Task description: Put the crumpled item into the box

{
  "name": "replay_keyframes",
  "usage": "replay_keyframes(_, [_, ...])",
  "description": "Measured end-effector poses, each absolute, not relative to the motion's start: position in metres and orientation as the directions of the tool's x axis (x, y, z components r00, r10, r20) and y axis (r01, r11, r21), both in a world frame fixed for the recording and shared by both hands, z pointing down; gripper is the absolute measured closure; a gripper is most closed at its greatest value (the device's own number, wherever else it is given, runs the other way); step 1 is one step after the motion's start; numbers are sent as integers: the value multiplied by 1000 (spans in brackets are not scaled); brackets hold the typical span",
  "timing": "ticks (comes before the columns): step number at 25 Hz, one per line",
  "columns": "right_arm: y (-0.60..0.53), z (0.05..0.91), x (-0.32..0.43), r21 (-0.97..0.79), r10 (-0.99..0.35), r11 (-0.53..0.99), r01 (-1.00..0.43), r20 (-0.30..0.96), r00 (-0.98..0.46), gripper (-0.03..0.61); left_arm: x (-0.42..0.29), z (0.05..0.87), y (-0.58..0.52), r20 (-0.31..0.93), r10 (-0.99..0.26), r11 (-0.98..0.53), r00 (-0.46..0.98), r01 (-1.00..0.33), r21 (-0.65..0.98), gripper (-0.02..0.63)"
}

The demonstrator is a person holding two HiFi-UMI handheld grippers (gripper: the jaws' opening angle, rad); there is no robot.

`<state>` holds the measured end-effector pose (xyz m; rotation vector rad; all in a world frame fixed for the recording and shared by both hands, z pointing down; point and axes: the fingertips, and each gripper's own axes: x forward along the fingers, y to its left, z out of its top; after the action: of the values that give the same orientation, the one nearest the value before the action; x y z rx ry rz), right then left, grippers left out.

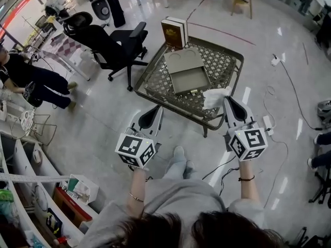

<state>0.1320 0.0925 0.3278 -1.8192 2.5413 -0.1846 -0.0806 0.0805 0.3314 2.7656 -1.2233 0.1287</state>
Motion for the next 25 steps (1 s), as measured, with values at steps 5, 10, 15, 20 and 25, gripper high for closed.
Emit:
replay_keyframes(5, [81,333,134,-90,-948,299,-950,82,-306,543,-79,340,63,128,-721,-677,681,-731,85,597])
replay_keyframes(10, [61,334,131,-84,-951,289,-954,94,-296,543,-77,347,38,134,-700,-694,701,-713,103,597])
replay_keyframes(15, [33,337,128,-81,-955,269,-960,106,-276,543,-79,350,4,134,-680,-714,721,-692,102,597])
replay_keyframes(20, [3,343,123,-80,-957,256,-963,120,-265,543,-82,355,-27,134,-664,-728,736,-677,112,597])
replay_keyframes(25, [-24,349,114,-80,-957,248,-965,132,-257,543,-84,359,-54,136,-640,-745,756,-654,130,597])
